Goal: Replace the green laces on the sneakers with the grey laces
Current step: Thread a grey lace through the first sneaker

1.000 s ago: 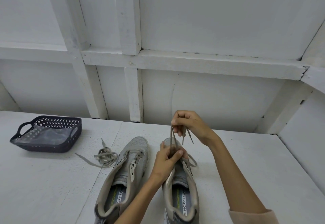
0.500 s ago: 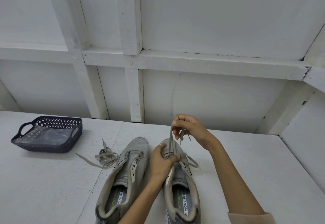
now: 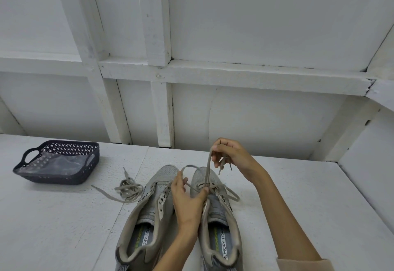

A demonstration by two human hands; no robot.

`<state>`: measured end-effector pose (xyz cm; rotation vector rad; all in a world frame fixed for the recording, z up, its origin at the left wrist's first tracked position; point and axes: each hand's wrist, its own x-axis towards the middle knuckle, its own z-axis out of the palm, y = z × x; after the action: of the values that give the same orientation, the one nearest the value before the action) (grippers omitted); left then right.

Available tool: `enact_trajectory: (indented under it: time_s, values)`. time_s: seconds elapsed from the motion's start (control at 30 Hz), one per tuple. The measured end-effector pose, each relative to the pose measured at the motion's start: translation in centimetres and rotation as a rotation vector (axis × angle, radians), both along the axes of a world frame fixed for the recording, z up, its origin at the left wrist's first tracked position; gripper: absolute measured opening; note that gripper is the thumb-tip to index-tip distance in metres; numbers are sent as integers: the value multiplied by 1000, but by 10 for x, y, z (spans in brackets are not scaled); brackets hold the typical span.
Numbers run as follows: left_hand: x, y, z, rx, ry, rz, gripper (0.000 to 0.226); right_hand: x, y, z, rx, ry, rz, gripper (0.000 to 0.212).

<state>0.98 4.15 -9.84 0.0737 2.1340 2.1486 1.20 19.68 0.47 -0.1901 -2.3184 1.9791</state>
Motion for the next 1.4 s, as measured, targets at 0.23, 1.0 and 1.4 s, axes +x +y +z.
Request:
enact_trajectory:
  time_s: [0.23,1.0,1.4]
  values:
    - [5,5,15,-52,209,-96,84,-2,-5,3,7,12,7,17]
    - [-25,20,9,-101,284,-579,18,-35,-1,103,-439,433,-182,27]
    - [-28,20,-3,84,174,-519,18,-82,-4,95,-307,251,-161,23]
